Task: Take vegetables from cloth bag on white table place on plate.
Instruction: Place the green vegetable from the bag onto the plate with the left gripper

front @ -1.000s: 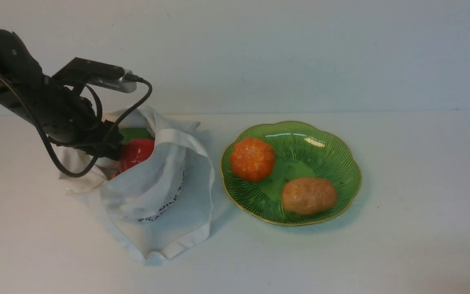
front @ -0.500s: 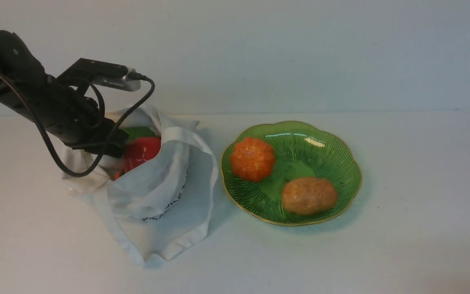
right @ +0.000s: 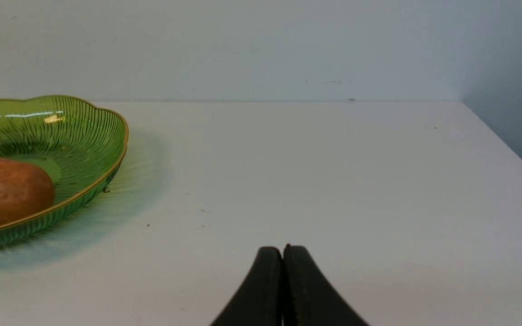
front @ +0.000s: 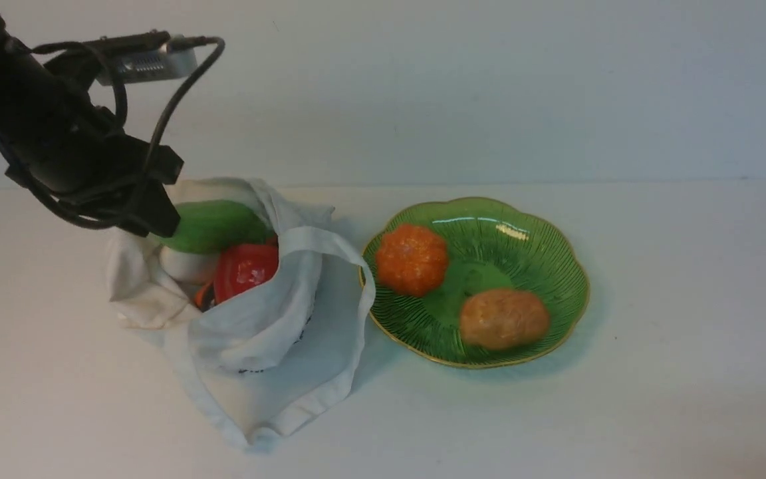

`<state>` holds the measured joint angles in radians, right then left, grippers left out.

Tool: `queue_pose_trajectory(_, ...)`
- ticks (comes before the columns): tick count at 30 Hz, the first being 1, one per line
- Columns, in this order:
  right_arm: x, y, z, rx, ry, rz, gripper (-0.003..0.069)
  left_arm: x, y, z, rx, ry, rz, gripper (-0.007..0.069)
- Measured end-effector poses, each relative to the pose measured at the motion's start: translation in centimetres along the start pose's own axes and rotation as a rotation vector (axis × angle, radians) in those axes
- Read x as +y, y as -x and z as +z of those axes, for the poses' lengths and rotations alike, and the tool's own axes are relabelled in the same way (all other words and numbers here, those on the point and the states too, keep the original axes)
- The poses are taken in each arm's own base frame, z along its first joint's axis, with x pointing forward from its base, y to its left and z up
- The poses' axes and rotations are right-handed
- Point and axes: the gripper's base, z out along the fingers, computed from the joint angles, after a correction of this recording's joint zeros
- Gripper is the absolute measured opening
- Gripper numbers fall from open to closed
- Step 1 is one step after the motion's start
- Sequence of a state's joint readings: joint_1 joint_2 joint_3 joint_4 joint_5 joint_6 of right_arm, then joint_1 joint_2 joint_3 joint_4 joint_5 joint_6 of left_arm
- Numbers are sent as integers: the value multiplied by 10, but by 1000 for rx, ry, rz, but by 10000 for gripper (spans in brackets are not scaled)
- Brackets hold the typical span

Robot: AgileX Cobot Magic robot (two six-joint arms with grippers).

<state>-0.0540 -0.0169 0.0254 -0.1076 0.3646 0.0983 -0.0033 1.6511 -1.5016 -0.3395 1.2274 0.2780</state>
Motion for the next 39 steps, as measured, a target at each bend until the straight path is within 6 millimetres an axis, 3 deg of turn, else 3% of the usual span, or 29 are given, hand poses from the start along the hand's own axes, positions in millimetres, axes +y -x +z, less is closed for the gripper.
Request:
queue_pose_trajectory(5, 0, 0, 0, 0, 0, 0, -10, -3, -4, -15, -29, 32, 14, 153)
queue_pose_trajectory(12, 0, 0, 0, 0, 0, 0, -10, -25, -17, -60, -160, 3, 37, 153)
queue_pose_trajectory(16, 0, 0, 0, 0, 0, 0, -10, -52, -32, -90, -240, -19, 109, 153)
queue_pose_trajectory(20, 0, 0, 0, 0, 0, 0, -10, -86, -40, -92, -235, -75, 218, 153)
queue_pose_trajectory(26, 0, 0, 0, 0, 0, 0, -10, -150, -39, -59, -179, -179, 416, 153)
queue_pose_trajectory(27, 0, 0, 0, 0, 0, 0, -10, -151, -39, -57, -179, -180, 422, 153)
queue_pose_trajectory(28, 0, 0, 0, 0, 0, 0, -10, -167, -35, -40, -177, -192, 464, 153)
queue_pose_trajectory(29, 0, 0, 0, 0, 0, 0, -10, -169, -33, -36, -178, -190, 467, 153)
queue_pose_trajectory(31, 0, 0, 0, 0, 0, 0, -10, -186, -24, -7, -181, -195, 502, 153)
queue_pose_trajectory(34, 0, 0, 0, 0, 0, 0, -10, -196, -12, 37, -166, -186, 505, 153)
queue_pose_trajectory(35, 0, 0, 0, 0, 0, 0, -10, -197, -11, 40, -164, -186, 505, 153)
queue_pose_trajectory(38, 0, 0, 0, 0, 0, 0, -10, -196, -1, 88, -138, -165, 482, 153)
queue_pose_trajectory(39, 0, 0, 0, 0, 0, 0, -10, -196, 1, 96, -140, -160, 479, 153)
